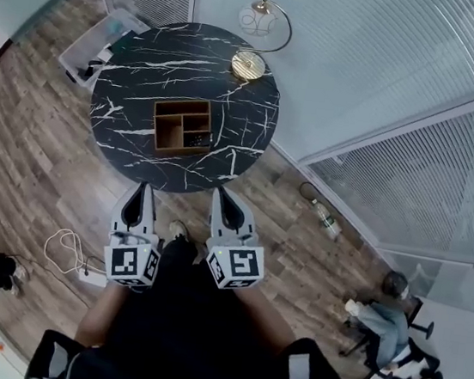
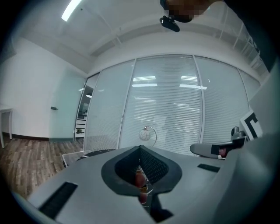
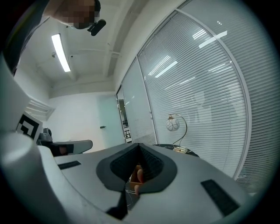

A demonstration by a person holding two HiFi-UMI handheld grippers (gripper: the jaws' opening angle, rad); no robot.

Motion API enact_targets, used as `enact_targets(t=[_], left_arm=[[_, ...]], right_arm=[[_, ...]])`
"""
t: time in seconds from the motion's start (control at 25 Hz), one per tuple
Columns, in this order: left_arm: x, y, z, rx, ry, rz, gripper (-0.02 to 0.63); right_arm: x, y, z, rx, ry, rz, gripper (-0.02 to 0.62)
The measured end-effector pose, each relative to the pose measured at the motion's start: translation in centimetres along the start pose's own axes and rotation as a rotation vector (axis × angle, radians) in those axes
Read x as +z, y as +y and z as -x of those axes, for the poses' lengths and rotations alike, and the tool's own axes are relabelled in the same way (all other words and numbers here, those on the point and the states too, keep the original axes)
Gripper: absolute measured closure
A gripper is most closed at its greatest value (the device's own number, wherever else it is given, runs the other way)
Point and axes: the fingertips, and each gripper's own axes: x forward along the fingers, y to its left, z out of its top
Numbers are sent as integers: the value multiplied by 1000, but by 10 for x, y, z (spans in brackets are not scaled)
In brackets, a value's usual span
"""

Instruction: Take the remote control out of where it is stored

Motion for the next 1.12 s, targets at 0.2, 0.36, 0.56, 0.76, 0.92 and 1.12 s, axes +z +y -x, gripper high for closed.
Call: enact_targets(t=[0.2,0.36,0.56,0.76,0.92,1.12], left_arm=[[-5,11,-2,0,6,24,598],[-8,15,-8,-1,17,34,598],[-7,19,-26,11,9,28,598],[-2,25,-46,39,-8,22,598],[-1,28,-59,57,-10,18,598],[-4,28,-77,73,2,18,598]], right_arm=[[0,0,-7,-31,3,6,594],[4,-1,-14,-37,1,8,594],[6,-9,-28,-32,2,5,594],[14,-22,-49,-8,-16,16,594],[15,-34,-64,1,-14,13,594],[10,-43,-84,22,12,1,594]])
